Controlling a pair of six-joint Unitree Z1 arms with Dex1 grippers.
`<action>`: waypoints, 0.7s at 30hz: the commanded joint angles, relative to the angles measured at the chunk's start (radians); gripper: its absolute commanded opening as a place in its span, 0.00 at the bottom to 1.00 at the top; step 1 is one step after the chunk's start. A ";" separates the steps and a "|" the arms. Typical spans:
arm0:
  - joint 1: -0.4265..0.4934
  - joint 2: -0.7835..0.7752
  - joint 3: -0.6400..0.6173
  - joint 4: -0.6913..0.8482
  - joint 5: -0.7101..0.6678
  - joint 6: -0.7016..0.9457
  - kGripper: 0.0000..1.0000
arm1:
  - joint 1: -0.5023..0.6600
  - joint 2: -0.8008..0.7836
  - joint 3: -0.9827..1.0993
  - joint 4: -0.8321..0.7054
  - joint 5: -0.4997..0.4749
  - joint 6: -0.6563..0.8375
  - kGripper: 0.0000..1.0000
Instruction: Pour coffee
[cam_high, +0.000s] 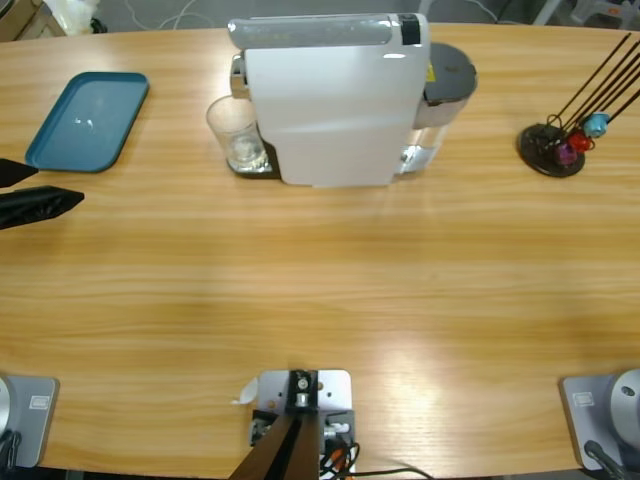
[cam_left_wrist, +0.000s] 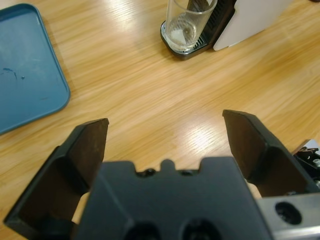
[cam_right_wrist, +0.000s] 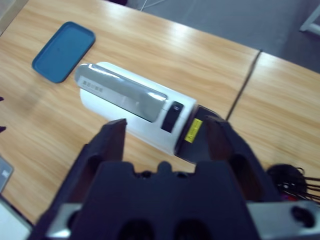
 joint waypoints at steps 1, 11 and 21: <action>-0.019 -0.004 0.023 0.023 0.020 -0.003 0.99 | -0.038 0.195 -0.124 0.086 0.009 -0.025 0.00; -0.032 0.062 0.018 0.015 0.016 0.002 0.99 | -0.083 0.259 -0.156 0.142 0.078 -0.030 0.00; -0.047 0.105 0.027 0.001 0.017 0.000 0.99 | -0.077 0.288 -0.177 0.151 0.177 -0.045 0.00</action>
